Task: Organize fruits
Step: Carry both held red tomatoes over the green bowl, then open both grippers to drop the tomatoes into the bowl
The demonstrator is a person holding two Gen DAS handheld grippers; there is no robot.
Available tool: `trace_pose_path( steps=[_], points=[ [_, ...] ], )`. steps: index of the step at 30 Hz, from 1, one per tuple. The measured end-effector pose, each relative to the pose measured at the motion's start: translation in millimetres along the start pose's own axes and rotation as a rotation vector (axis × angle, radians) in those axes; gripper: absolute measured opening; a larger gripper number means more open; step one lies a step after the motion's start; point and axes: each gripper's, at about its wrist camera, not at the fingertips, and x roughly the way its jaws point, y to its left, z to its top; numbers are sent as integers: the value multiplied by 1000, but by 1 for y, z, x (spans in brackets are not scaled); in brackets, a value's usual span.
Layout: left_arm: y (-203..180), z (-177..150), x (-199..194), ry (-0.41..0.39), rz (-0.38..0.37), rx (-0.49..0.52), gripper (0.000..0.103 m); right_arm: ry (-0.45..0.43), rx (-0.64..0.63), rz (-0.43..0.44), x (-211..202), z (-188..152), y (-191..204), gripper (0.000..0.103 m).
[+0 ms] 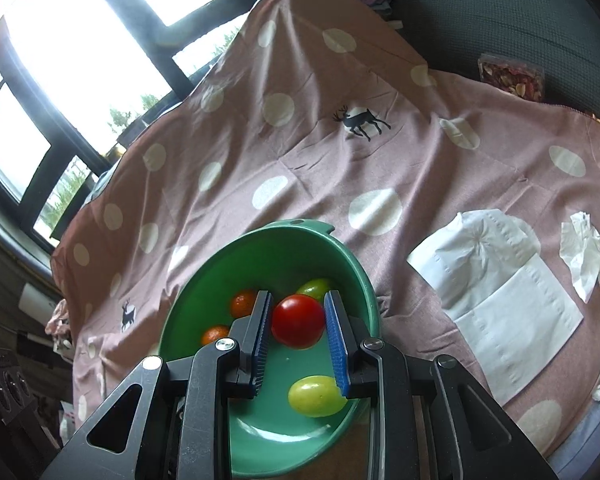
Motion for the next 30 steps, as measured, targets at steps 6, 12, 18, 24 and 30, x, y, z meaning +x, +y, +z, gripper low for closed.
trace_pose_path(
  steps=[6, 12, 18, 24, 30],
  points=[
    [-6, -4, 9, 34, -18, 20, 28, 20, -12, -20, 4, -1, 0, 29],
    [-7, -7, 16, 55, -19, 28, 28, 30, -13, -39, 6, -1, -1, 29],
    [-5, -9, 21, 69, -20, 25, 28, 42, -13, -53, 8, -1, -2, 29],
    [-4, -9, 26, 79, -19, 20, 28, 56, -17, -67, 12, -1, -2, 29],
    [-2, -12, 30, 89, -13, 21, 28, 60, -19, -77, 13, -2, -2, 29]
  ],
)
